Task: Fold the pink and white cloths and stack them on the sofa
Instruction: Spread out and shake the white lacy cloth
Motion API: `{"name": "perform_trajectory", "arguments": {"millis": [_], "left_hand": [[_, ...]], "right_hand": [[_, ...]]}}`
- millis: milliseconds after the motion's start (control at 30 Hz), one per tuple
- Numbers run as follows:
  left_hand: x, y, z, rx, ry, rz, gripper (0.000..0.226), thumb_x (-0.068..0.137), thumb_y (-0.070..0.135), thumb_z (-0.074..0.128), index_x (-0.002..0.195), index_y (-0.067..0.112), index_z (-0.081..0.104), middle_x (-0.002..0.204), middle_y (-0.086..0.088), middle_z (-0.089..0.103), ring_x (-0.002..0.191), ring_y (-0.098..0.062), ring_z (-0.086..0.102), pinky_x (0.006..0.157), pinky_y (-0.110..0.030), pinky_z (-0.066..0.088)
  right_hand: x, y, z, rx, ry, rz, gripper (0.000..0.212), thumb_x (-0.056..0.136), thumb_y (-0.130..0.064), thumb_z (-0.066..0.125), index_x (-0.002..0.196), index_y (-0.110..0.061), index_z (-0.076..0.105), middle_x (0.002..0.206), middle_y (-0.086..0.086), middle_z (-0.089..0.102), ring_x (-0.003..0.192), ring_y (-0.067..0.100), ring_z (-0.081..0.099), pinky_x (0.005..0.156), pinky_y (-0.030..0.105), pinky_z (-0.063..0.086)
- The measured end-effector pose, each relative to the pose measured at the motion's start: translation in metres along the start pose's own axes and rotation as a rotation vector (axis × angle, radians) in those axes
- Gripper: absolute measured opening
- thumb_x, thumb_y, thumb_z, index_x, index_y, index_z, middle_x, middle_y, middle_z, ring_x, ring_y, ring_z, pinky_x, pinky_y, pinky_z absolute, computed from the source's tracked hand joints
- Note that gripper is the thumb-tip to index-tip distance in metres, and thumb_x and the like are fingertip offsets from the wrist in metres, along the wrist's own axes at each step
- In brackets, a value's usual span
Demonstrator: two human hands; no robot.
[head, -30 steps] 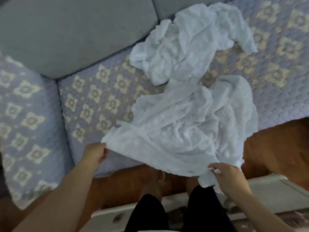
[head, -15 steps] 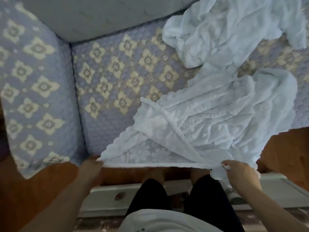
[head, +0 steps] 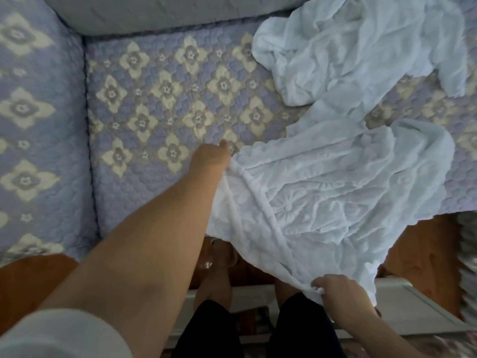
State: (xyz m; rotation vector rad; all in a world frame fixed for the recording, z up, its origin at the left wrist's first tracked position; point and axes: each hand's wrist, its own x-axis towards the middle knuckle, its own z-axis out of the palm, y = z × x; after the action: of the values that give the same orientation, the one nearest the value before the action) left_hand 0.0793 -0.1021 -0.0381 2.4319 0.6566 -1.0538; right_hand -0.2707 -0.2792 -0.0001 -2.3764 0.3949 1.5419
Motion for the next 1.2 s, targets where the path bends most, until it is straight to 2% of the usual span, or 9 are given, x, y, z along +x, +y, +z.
{"name": "perform_trajectory", "arguments": {"millis": [133,267,367,433,567,800,967,1100,1200], "left_hand": [[0.031,-0.012,0.009,-0.385,-0.166,-0.213,0.026,0.094,0.025,0.057,0.080,0.004,0.061,0.062,-0.009,0.052,0.050,-0.021,0.047,0.051,-0.026,0.040],[0.012,-0.033,-0.012,-0.784,-0.203,-0.279,0.012,0.092,0.020,0.064,0.085,0.010,0.063,0.069,-0.005,0.056,0.060,-0.014,0.051,0.057,-0.026,0.047],[-0.006,-0.077,-0.048,-0.969,-0.317,-0.291,0.006,0.092,0.010,0.061,0.096,0.008,0.065,0.099,-0.012,0.067,0.092,-0.020,0.064,0.085,-0.031,0.056],[-0.020,-0.112,-0.080,-0.967,-0.360,-0.281,0.014,0.091,0.001,0.061,0.103,0.008,0.063,0.109,-0.011,0.066,0.104,-0.022,0.065,0.084,-0.036,0.059],[-0.070,-0.157,-0.152,-0.781,-0.406,-0.304,0.012,0.097,0.008,0.061,0.108,0.010,0.062,0.087,-0.003,0.063,0.076,-0.011,0.058,0.050,-0.020,0.052],[-0.141,-0.168,-0.247,-0.712,-0.756,-0.303,0.014,0.086,0.001,0.060,0.087,-0.003,0.073,0.076,-0.011,0.066,0.068,-0.017,0.066,0.060,-0.026,0.059],[-0.145,-0.170,-0.248,-0.481,-0.628,-0.427,0.004,0.095,0.002,0.059,0.098,-0.001,0.061,0.066,-0.010,0.058,0.062,-0.016,0.053,0.048,-0.024,0.048],[-0.149,-0.171,-0.234,-0.608,-0.504,-0.389,0.022,0.094,0.013,0.062,0.074,0.011,0.054,0.061,-0.005,0.040,0.054,-0.012,0.032,0.054,-0.021,0.027],[-0.152,-0.174,-0.228,-0.820,-0.446,-0.382,0.020,0.098,0.018,0.061,0.081,0.009,0.059,0.062,-0.006,0.053,0.052,-0.014,0.044,0.043,-0.021,0.039]], "right_hand": [[0.011,0.007,0.014,0.135,0.021,0.096,0.032,0.090,-0.015,0.051,0.099,-0.039,0.070,0.098,-0.010,0.069,0.090,0.011,0.065,0.070,0.021,0.044],[0.011,0.015,0.012,0.279,0.060,0.263,0.032,0.088,-0.009,0.052,0.073,-0.032,0.067,0.073,-0.009,0.064,0.065,0.008,0.059,0.058,0.023,0.046],[-0.001,0.026,0.001,0.308,0.176,0.388,0.034,0.092,-0.011,0.051,0.077,-0.037,0.067,0.082,-0.005,0.067,0.067,0.017,0.054,0.063,0.029,0.043],[-0.016,0.034,-0.011,0.392,0.225,0.456,0.034,0.094,-0.012,0.049,0.092,-0.036,0.073,0.093,0.003,0.070,0.077,0.026,0.059,0.066,0.030,0.044],[-0.061,0.038,-0.056,0.587,0.355,0.554,0.032,0.099,-0.013,0.046,0.109,-0.023,0.074,0.110,0.015,0.071,0.096,0.036,0.064,0.074,0.034,0.045],[-0.146,0.008,-0.156,0.920,0.936,0.657,0.028,0.102,-0.020,0.047,0.100,-0.014,0.074,0.099,0.014,0.071,0.096,0.032,0.064,0.078,0.034,0.042],[-0.201,-0.023,-0.212,1.107,1.310,0.495,0.027,0.100,-0.014,0.049,0.108,-0.016,0.075,0.095,0.000,0.065,0.088,0.017,0.061,0.084,0.031,0.050],[-0.220,-0.041,-0.207,0.958,1.310,0.381,0.030,0.098,-0.010,0.047,0.108,-0.017,0.074,0.096,0.000,0.067,0.092,0.020,0.062,0.087,0.022,0.042],[-0.223,-0.034,-0.174,0.852,1.214,0.458,0.032,0.096,-0.010,0.050,0.114,-0.017,0.074,0.103,0.008,0.073,0.089,0.026,0.064,0.080,0.025,0.043]]}}
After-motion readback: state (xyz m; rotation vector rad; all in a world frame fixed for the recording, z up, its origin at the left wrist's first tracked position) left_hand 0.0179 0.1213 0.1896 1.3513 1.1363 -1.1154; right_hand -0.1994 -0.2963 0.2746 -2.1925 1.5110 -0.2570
